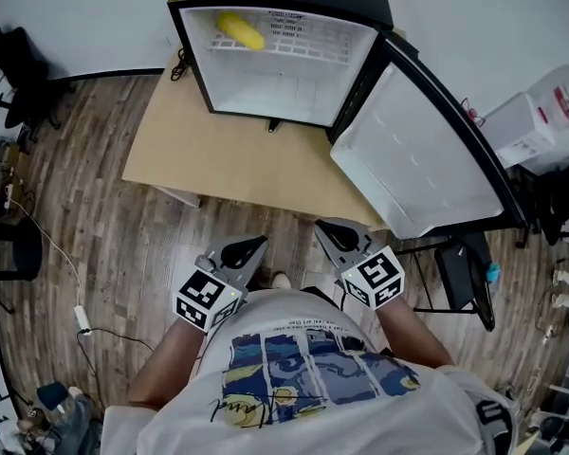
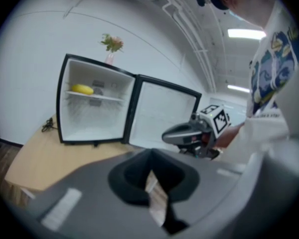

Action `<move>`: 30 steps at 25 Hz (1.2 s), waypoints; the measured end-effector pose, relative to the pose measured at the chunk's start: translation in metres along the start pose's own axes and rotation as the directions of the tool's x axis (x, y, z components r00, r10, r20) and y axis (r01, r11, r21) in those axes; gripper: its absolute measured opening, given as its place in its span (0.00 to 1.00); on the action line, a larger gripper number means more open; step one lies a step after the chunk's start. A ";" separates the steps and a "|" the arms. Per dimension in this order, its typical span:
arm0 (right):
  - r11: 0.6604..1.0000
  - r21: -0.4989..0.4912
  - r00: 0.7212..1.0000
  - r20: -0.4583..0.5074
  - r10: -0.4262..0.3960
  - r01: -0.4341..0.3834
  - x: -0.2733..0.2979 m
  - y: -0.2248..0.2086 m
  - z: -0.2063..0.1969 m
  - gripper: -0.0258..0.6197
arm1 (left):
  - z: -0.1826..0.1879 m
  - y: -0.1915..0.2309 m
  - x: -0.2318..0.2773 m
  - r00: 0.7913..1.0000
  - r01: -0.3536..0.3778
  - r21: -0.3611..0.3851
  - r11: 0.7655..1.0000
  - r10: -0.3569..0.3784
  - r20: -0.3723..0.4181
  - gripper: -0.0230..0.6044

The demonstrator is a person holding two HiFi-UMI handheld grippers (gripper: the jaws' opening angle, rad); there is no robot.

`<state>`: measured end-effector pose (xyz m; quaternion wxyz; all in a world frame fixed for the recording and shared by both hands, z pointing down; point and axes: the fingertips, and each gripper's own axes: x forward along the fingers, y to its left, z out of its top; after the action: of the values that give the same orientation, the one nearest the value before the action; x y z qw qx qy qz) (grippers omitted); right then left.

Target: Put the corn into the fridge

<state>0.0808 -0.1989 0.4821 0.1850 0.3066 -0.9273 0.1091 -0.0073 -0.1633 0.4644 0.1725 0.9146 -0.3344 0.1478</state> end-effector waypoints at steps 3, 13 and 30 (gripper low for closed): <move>1.000 -0.009 1.000 0.001 0.004 -0.004 -0.010 0.009 -0.003 0.06 | -0.001 -0.009 0.003 1.000 0.001 0.014 1.000 -0.001 -0.006 0.05; 0.999 -0.039 1.000 0.012 0.009 -0.009 -0.022 0.019 -0.001 0.06 | 0.006 -0.017 -0.002 1.000 -0.020 0.032 0.999 0.020 0.019 0.05; 0.994 -0.107 0.999 0.013 0.036 -0.034 -0.021 0.038 0.005 0.06 | -0.002 -0.016 -0.024 0.996 -0.078 0.000 0.997 0.078 0.034 0.06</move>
<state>0.0716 -0.1596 0.4652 0.1921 0.2809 -0.9384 0.0602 -0.0151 -0.1373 0.4537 0.1606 0.9033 -0.3726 0.1391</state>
